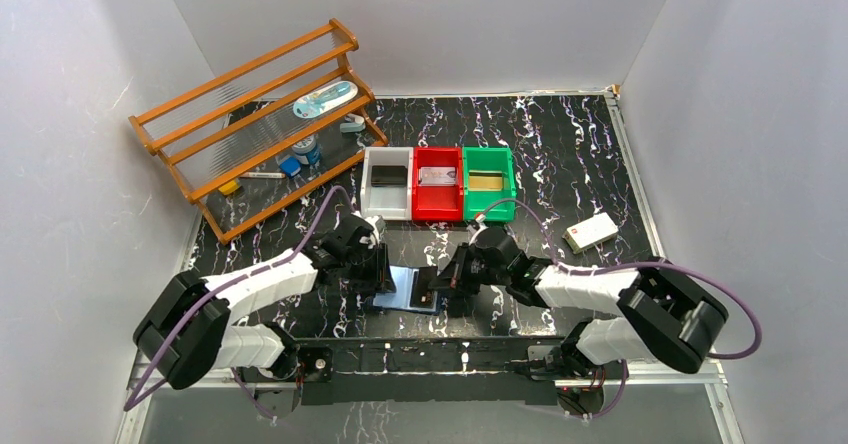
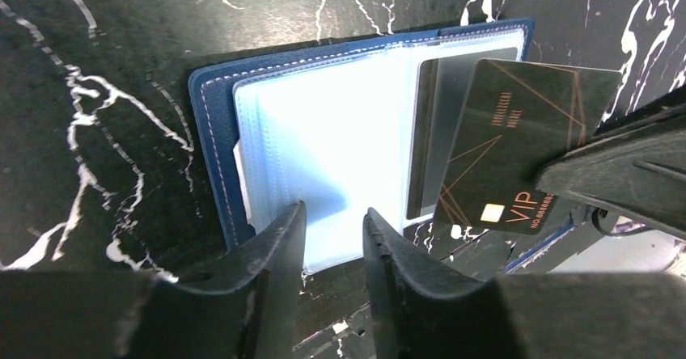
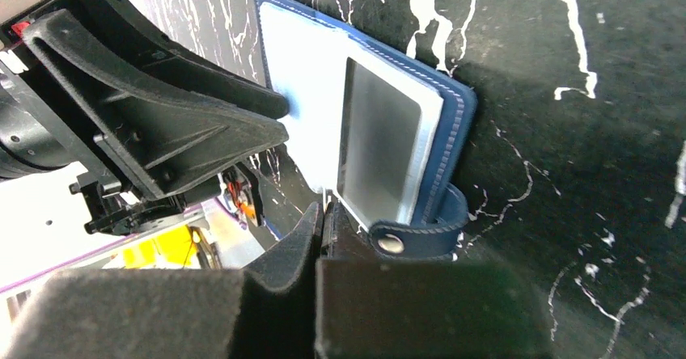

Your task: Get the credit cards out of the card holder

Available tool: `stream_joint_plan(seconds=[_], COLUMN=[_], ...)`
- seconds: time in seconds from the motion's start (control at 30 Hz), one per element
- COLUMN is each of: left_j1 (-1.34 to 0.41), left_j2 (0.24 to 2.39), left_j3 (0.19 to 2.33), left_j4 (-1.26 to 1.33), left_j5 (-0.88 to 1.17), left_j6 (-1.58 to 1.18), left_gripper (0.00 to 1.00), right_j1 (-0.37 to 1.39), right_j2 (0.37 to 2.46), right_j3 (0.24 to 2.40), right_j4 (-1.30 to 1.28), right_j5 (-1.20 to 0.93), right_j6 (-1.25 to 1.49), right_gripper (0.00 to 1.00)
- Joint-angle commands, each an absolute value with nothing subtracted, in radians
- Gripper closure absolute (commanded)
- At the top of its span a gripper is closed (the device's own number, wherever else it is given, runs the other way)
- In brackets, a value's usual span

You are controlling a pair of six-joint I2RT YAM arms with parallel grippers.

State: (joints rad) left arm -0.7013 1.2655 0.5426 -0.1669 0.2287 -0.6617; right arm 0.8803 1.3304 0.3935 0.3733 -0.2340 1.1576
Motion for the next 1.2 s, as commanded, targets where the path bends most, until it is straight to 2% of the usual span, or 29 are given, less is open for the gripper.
stream_joint_plan(seconds=[0.0, 0.27, 0.37, 0.57, 0.73, 1.0, 1.17], left_j1=[-0.702, -0.701, -0.701, -0.642, -0.477, -0.469, -0.468], left_j2=[1.196, 1.062, 1.057, 1.025, 0.974, 1.015, 1.055], left_j3=[0.578, 0.593, 0.601, 0.576, 0.467, 0.344, 0.325], left_j4=[-0.264, -0.27, -0.26, -0.168, 0.069, 0.394, 0.521], left_j5=[0.153, 0.121, 0.15, 0.271, 0.581, 0.77, 0.826], left_j6=[-0.653, -0.676, -0.674, -0.691, -0.761, -0.906, -0.962], left_gripper=[0.64, 0.34, 0.28, 0.27, 0.26, 0.27, 0.33], right_j1=[0.873, 0.874, 0.874, 0.873, 0.874, 0.874, 0.874], right_j2=[1.248, 1.189, 1.191, 1.187, 1.166, 1.113, 1.105], right_j3=[0.407, 0.431, 0.431, 0.43, 0.414, 0.399, 0.407], right_j4=[0.276, 0.27, 0.315, 0.391, 0.444, 0.541, 0.567], right_j5=[-0.162, -0.158, -0.183, -0.23, -0.246, -0.267, -0.284], right_j6=[1.121, 1.088, 1.086, 1.087, 1.108, 1.133, 1.141], right_gripper=[0.98, 0.98, 0.97, 0.98, 0.98, 0.97, 0.97])
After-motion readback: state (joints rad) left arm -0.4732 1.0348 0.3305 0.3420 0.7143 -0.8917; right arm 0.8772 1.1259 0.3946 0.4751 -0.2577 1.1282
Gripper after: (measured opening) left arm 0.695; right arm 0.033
